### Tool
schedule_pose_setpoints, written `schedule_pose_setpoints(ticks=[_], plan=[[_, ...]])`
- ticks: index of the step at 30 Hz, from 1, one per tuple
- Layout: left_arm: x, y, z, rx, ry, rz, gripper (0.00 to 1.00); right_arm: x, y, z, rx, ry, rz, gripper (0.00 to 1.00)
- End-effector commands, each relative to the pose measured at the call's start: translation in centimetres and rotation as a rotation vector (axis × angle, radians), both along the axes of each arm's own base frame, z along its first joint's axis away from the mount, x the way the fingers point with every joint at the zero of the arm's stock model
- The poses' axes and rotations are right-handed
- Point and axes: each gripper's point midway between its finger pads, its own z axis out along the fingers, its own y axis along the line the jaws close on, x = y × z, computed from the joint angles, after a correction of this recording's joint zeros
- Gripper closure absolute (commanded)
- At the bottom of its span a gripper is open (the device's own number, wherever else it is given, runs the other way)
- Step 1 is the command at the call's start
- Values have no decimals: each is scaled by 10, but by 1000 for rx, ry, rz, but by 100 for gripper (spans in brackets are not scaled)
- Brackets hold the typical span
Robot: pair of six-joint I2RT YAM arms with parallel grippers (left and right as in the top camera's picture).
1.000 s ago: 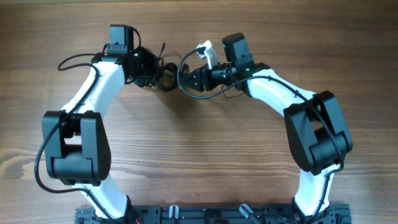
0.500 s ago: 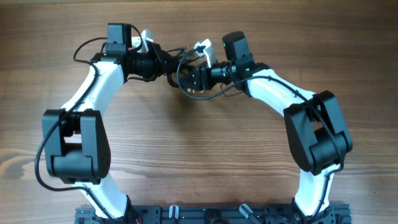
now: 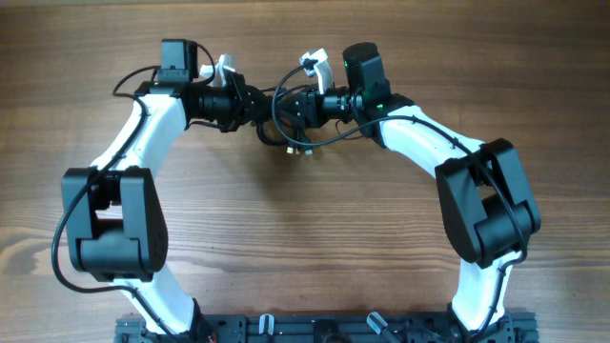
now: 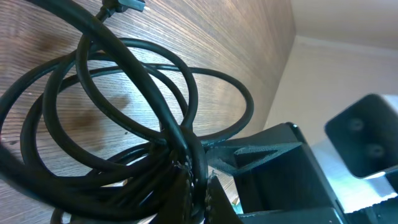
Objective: Untangle cables
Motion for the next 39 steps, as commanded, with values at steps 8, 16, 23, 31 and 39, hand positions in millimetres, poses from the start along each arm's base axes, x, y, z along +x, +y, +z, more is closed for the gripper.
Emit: schedule_pose_setpoints(ticks=[8,16,23,31,39], plan=[[1,6,3,-38,12,7,96,-5,18,-9,-53,46,-72,60],[0,5,5,-52,13,0,96,-5,20,-13,-76,49,-94,69],[-4,2,9,-78,-14,-40,96,12,5,-27,-167,33,-216,96],[-8,2,8,-76,-17,-59,96,19,-7,-38,-215,83,-314,96],[-9,1,8,-80,-13,-62,96,22,-21,-55,-278,147,-413,96]])
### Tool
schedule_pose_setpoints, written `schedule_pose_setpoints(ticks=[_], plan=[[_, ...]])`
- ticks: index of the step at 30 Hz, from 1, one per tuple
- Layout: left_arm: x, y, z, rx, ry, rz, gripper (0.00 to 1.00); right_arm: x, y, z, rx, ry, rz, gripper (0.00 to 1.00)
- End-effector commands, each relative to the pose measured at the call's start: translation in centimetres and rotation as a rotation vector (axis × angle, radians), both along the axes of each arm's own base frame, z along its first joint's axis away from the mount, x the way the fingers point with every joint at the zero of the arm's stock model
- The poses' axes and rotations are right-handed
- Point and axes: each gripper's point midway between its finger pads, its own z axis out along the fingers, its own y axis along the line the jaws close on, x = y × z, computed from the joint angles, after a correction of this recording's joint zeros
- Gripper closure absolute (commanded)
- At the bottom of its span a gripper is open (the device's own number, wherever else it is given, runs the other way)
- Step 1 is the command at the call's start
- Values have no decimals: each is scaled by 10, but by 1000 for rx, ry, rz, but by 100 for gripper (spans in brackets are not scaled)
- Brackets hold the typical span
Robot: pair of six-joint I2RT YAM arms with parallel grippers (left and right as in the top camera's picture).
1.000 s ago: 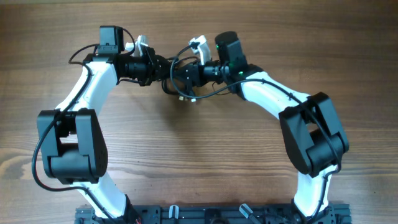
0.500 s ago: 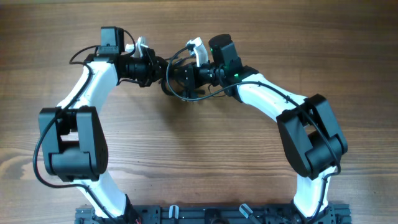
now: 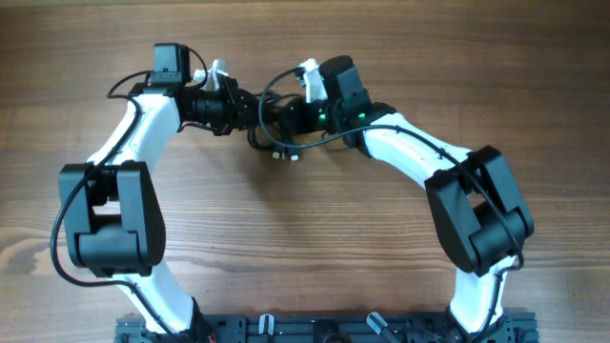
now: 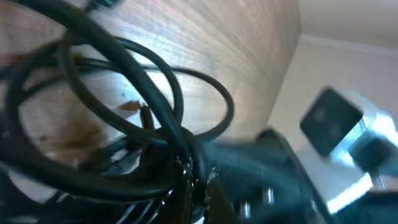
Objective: Untangle cables
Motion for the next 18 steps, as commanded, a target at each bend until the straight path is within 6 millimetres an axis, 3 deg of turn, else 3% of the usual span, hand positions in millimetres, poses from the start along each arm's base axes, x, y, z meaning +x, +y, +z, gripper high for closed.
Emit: schedule_pose_setpoints(ticks=[1,5,7,9,13,18], plan=[[-6,-10,20,-80,-33,-50,96,17,-19,-18,-74,5,-125,96],[-6,-10,20,-80,-40,-54,96,15,-11,-11,-40,-20,-77,95],[-5,-9,19,-64,-54,-59,96,9,-2,3,23,-52,20,84],[-4,-6,14,-38,-47,-48,95,8,0,15,69,-65,62,79],[-3,-4,11,-11,-47,-37,93,0,2,31,139,-75,145,78],[-2,-4,11,-10,-52,-37,90,-9,7,32,154,-71,198,78]])
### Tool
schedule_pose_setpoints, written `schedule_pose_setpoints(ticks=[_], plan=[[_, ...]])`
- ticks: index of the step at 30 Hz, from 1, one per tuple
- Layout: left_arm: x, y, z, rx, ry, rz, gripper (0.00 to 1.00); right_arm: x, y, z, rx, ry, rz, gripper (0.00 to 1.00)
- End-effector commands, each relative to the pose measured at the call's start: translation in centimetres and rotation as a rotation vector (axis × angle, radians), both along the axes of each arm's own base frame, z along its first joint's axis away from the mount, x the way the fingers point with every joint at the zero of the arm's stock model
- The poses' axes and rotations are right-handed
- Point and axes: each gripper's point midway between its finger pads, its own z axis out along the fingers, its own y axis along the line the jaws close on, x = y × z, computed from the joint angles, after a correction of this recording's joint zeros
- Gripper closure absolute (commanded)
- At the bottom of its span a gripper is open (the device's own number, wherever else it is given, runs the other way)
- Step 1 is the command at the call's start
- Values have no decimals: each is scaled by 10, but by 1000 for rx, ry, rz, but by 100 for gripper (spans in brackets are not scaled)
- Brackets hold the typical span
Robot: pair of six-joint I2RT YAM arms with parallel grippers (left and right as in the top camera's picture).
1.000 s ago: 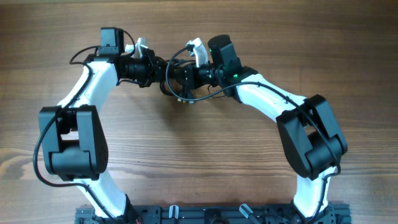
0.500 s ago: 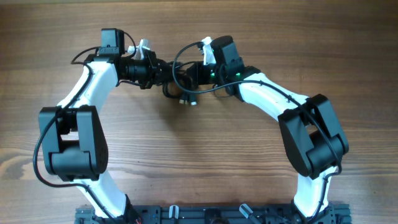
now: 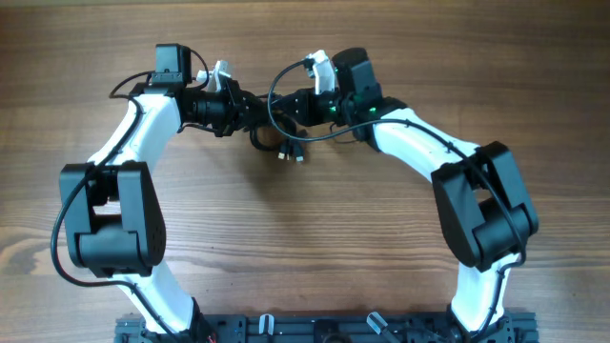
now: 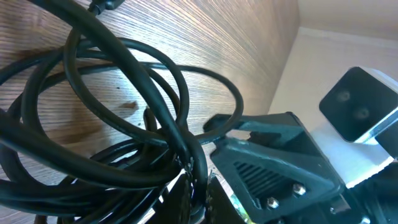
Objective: Untangle cables
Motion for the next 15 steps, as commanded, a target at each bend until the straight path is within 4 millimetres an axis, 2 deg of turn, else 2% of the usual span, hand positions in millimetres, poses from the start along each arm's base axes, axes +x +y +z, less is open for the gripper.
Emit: schedule_pose_setpoints(ticks=[1,13,15], plan=[[2,-2,10,-2,-51,-18,88,-17,12,15,49,-22,108,78],[8,9,-2,88,-53,23,79,-18,16,9,31,-15,93,77],[10,10,-2,98,-61,27,81,-17,16,5,28,9,75,77]])
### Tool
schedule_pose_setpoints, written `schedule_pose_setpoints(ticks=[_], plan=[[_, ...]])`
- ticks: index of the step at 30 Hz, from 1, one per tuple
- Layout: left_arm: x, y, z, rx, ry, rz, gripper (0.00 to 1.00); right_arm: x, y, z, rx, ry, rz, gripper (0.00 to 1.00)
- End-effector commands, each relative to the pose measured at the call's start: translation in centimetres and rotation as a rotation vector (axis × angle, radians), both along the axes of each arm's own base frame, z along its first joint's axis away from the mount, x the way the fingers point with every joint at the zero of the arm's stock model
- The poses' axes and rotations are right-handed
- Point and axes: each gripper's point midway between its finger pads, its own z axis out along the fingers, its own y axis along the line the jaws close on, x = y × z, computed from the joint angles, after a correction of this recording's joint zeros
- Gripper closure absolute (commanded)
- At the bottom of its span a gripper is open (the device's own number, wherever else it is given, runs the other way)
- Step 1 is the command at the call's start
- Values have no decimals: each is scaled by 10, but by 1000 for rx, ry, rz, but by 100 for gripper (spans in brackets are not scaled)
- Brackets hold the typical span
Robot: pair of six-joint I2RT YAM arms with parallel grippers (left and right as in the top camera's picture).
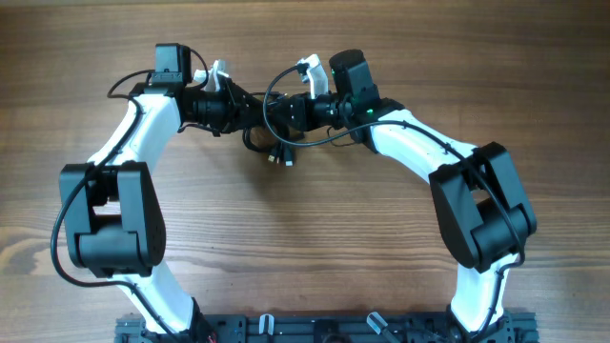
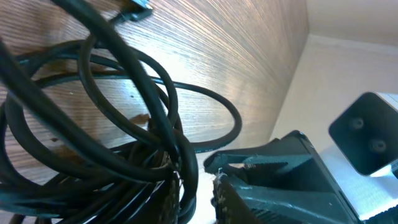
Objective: Untangle cables
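A bundle of black cables (image 1: 270, 133) hangs between the two grippers at the far middle of the table, its connector ends (image 1: 280, 158) dangling toward me. My left gripper (image 1: 250, 107) is shut on the bundle; in the left wrist view the cable loops (image 2: 124, 124) fan out from its jaws (image 2: 191, 200) over the wood. My right gripper (image 1: 288, 109) faces it a short way off, shut on a strand of the bundle. Its fingers (image 2: 261, 163) lie pressed together at the lower right of the wrist view. One loop (image 1: 284, 76) arches above it.
The wooden table (image 1: 315, 248) stretches out in front of the arms. Both arm bases stand on the black rail (image 1: 324, 329) at the near edge. White clips (image 1: 311, 67) sit on the wrists beside thin arm wiring.
My right gripper has shifted a little left, toward the left gripper. The bundle and its dangling connectors hang slightly further left. The left gripper still holds the bundle.
At the oldest moment both grippers met at the far middle with the tangle between them. Then both sat further left with the right wrist turned. After that the right gripper was back slightly right with a loop arching up, and now it sits close to the left gripper again.
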Motion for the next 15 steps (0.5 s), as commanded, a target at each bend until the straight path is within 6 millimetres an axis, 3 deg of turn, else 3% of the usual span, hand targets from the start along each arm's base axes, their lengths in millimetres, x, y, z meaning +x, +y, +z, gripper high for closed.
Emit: schedule_pose_setpoints(ticks=[1,4,6,15], plan=[[6,4,4,46,-53,5,86,-3,4,0,1,6,0,77],[7,6,3,57,-54,9,95,-4,6,-3,2,24,-4,76],[7,7,1,70,-52,15,96,-4,6,-3,3,25,-5,76],[9,10,-2,95,-52,26,72,-4,6,-3,3,24,-5,76]])
